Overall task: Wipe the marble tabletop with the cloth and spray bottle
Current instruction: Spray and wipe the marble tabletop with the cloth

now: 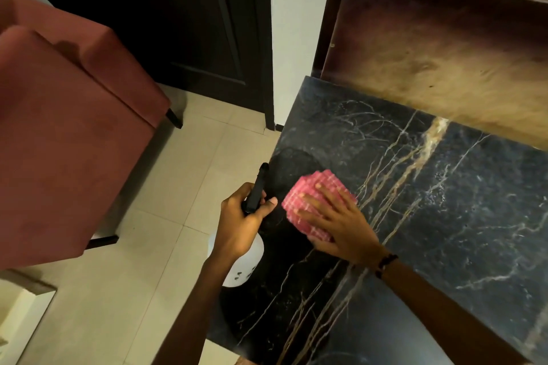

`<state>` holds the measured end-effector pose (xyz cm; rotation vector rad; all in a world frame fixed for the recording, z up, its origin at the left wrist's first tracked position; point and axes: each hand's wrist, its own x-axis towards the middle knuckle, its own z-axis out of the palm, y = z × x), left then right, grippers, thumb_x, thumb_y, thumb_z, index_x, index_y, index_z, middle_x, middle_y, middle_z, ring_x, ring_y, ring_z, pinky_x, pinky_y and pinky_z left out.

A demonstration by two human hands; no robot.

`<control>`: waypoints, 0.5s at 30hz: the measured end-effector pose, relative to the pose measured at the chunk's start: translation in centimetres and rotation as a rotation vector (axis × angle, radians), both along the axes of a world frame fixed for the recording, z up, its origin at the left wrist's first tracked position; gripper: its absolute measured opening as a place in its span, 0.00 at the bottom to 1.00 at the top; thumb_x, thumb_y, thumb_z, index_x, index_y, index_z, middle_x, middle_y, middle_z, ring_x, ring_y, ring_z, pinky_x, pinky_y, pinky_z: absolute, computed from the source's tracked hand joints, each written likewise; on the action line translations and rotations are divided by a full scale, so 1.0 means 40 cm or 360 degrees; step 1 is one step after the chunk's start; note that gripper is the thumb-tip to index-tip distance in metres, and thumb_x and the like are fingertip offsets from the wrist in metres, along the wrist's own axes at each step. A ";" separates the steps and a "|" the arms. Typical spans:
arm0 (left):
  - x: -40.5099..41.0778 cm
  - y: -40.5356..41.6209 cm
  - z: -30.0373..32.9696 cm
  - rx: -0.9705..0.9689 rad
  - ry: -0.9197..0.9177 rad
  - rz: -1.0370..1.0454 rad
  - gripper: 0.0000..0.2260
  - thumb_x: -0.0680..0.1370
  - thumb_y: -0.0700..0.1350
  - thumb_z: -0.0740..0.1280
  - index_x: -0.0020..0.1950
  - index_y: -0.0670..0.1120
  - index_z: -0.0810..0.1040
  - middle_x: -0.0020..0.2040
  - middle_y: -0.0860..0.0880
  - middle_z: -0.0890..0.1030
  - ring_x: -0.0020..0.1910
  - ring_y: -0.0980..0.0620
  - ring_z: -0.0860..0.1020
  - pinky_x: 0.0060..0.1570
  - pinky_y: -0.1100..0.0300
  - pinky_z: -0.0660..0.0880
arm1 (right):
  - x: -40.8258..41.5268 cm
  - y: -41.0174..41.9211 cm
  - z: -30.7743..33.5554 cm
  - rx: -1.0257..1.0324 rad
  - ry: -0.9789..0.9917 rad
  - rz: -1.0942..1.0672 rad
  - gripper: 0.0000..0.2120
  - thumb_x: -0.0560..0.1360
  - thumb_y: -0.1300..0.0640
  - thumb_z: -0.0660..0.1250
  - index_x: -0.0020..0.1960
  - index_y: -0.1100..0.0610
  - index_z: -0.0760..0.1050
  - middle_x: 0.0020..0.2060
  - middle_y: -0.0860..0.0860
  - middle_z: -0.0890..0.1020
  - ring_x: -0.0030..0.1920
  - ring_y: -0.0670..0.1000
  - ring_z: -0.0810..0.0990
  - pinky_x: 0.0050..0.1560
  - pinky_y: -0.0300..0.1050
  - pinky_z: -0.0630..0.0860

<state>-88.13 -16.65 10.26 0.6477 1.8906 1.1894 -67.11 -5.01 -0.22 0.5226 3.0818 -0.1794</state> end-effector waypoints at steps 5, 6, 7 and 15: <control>0.006 0.051 0.004 0.0023 -0.0040 0.0002 0.08 0.73 0.41 0.71 0.44 0.38 0.75 0.32 0.46 0.73 0.28 0.51 0.68 0.33 0.57 0.66 | -0.128 0.210 0.011 0.0056 -0.0030 -0.0430 0.32 0.75 0.38 0.55 0.76 0.47 0.56 0.77 0.56 0.58 0.77 0.61 0.52 0.76 0.62 0.47; 0.007 0.060 0.004 0.0030 -0.0036 -0.0005 0.08 0.73 0.41 0.71 0.44 0.39 0.75 0.33 0.45 0.73 0.28 0.50 0.68 0.34 0.56 0.66 | -0.175 0.231 0.013 0.0043 -0.0029 -0.0481 0.32 0.75 0.39 0.58 0.76 0.48 0.57 0.77 0.57 0.59 0.77 0.62 0.53 0.76 0.63 0.48; 0.006 0.071 0.003 0.0037 -0.0025 -0.0011 0.08 0.73 0.42 0.71 0.44 0.39 0.75 0.34 0.44 0.73 0.29 0.49 0.68 0.34 0.54 0.66 | -0.220 0.242 0.016 0.0028 -0.0020 -0.0518 0.32 0.75 0.39 0.58 0.76 0.48 0.59 0.77 0.57 0.59 0.77 0.62 0.53 0.75 0.64 0.49; 0.009 0.145 0.000 0.0042 -0.0007 -0.0069 0.06 0.72 0.41 0.72 0.39 0.47 0.76 0.28 0.57 0.75 0.25 0.57 0.70 0.32 0.58 0.66 | -0.173 0.089 -0.012 0.0036 0.0191 -0.0033 0.30 0.78 0.37 0.49 0.77 0.47 0.53 0.74 0.51 0.63 0.77 0.56 0.51 0.76 0.59 0.42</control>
